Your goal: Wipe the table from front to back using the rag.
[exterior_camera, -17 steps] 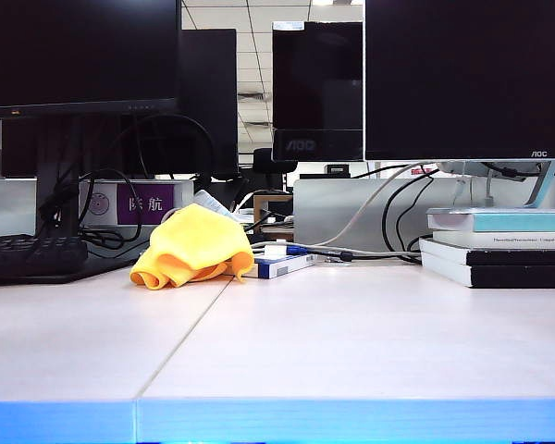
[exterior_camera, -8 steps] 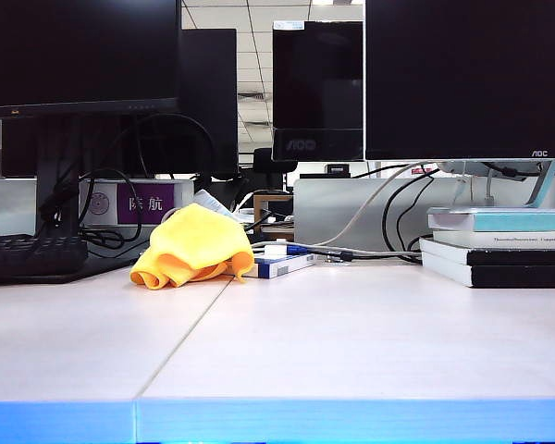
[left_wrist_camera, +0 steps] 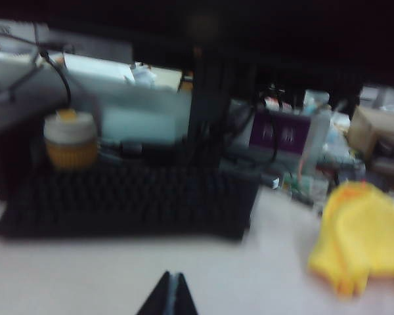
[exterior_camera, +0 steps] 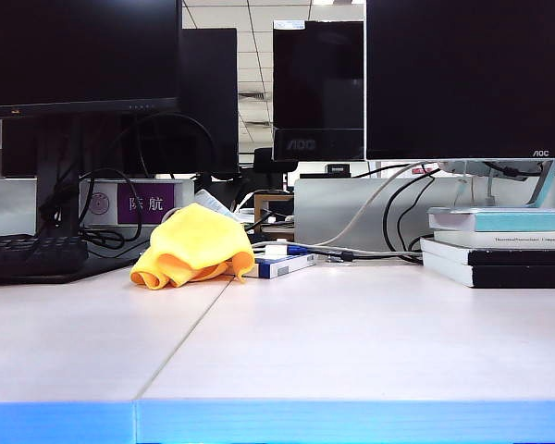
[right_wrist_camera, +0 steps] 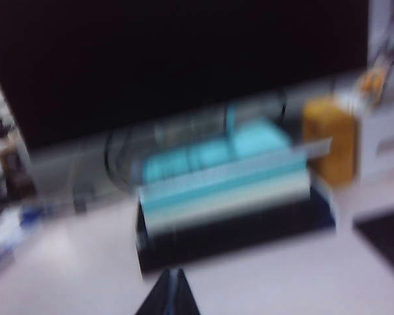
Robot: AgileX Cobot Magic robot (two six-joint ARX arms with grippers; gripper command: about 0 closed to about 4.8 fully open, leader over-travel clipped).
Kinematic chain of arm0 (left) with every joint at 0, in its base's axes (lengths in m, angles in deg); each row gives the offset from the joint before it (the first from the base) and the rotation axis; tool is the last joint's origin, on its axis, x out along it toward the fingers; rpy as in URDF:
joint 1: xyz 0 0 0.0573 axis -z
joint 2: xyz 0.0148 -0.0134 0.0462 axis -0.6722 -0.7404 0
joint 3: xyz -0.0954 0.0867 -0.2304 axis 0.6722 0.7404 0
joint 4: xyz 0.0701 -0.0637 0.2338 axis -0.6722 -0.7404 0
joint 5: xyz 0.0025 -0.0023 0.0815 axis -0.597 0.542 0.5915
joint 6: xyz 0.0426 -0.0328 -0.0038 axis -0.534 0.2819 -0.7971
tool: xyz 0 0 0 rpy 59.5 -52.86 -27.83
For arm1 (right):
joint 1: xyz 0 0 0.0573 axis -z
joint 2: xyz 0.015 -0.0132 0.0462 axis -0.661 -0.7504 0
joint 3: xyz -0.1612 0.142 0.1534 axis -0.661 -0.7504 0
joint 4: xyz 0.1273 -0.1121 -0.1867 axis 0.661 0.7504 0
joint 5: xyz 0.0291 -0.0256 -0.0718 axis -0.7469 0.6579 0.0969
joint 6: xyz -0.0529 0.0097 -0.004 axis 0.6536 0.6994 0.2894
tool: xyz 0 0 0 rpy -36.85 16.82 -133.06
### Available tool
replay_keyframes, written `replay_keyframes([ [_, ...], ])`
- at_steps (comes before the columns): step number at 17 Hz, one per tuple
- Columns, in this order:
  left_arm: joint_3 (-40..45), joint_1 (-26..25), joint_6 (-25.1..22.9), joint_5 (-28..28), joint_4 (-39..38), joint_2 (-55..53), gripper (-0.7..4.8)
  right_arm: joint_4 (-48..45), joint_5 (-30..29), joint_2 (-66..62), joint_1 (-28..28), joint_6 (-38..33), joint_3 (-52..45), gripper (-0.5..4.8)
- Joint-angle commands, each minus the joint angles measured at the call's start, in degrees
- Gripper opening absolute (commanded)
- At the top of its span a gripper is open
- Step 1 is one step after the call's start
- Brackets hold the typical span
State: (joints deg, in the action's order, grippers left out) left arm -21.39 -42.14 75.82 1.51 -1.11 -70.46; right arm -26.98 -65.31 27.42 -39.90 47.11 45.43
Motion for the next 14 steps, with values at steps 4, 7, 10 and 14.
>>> replay_keyframes([
  [4, -21.57, -0.13, -0.28, -1.49, 5.31, -26.45, -0.06, -1.07, -16.17, -23.65, 0.02, 5.97, 25.40, -0.01],
  [7, -38.40, -0.07, -1.73, -5.33, -3.41, -42.71, -0.06, 0.13, -25.07, -34.80, -0.04, 7.32, 36.33, -0.01],
  [10, -52.78, 1.51, -4.50, -10.64, -5.66, -57.55, -0.06, 6.80, -26.18, -42.88, -3.43, 10.01, 45.70, -0.01],
  [14, -61.86, 8.02, -9.27, -10.62, -6.99, -69.88, -0.06, 8.41, -23.26, -48.63, -16.50, 15.45, 49.81, -0.01],
])
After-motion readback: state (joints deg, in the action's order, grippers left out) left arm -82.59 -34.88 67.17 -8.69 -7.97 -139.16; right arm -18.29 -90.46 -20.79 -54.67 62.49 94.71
